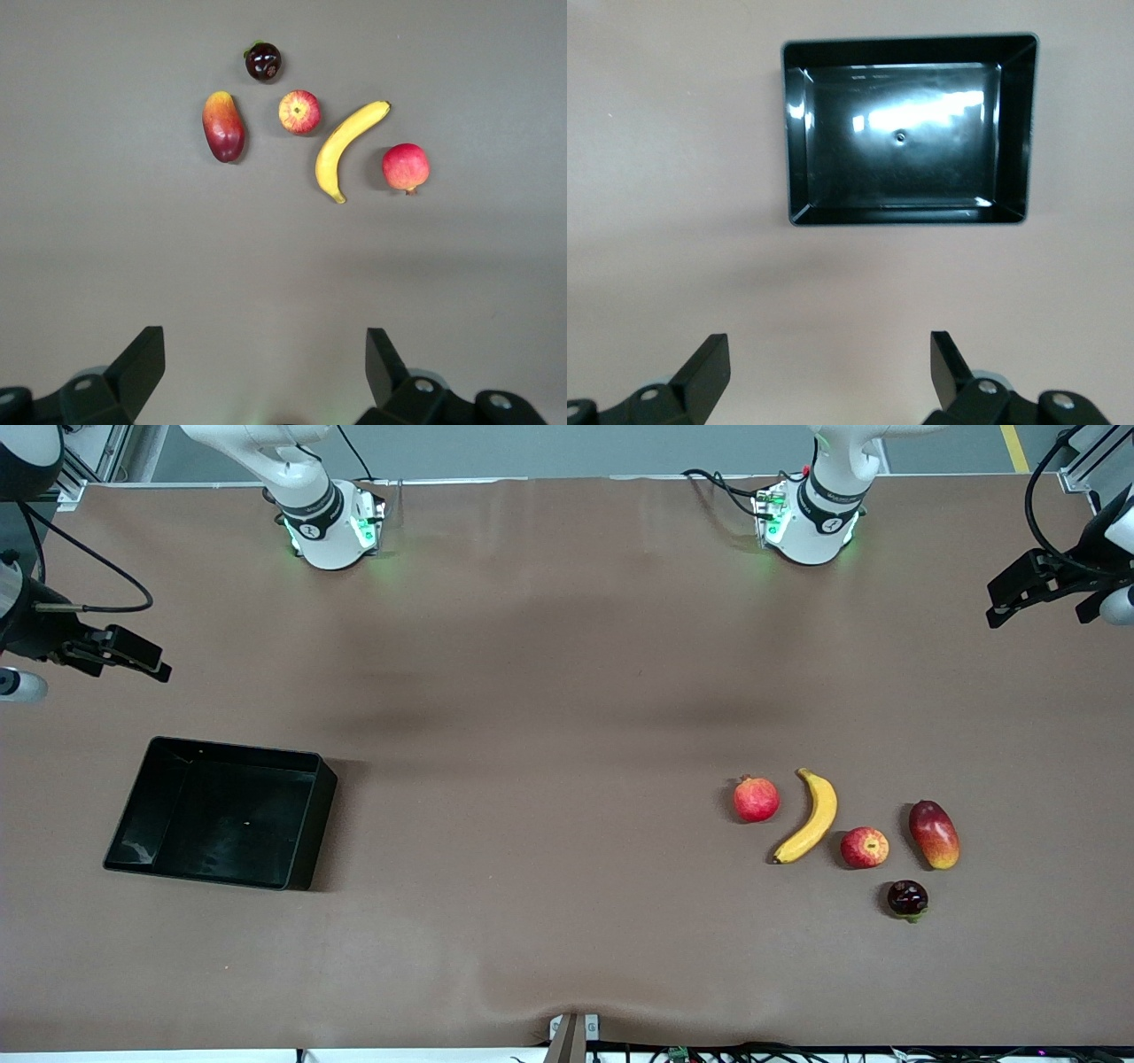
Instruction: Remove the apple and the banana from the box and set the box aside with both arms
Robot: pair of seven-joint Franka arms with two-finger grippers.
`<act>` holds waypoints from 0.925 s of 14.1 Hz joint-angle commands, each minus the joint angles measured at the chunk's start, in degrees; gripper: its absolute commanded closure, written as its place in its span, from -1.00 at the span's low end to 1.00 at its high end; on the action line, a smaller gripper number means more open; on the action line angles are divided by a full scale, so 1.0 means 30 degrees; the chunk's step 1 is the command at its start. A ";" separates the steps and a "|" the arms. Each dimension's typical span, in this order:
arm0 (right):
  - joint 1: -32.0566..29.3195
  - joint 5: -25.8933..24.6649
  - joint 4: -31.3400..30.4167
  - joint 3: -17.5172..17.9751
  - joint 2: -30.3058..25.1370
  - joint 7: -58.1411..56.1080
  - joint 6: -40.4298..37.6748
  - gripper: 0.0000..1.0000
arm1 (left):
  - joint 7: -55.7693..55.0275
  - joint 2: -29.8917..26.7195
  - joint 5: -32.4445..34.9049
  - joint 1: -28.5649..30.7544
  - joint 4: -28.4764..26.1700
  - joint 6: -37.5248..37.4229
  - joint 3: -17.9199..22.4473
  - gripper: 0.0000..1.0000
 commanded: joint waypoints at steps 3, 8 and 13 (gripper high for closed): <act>-0.0075 -0.0873 0.1068 0.0005 -0.0266 0.0154 -0.1328 -1.00 | 0.0329 0.0048 -0.0462 0.0116 0.0584 -0.1034 0.0011 -1.00; -0.0046 -0.0932 0.1097 0.0034 -0.0179 0.0183 -0.1153 -1.00 | 0.0329 0.0048 -0.0463 0.0117 0.0613 -0.1269 0.0012 -1.00; 0.0013 -0.0932 0.1068 0.0064 -0.0120 0.0183 -0.1123 -1.00 | 0.0329 0.0048 -0.0463 0.0146 0.0673 -0.1445 0.0012 -1.00</act>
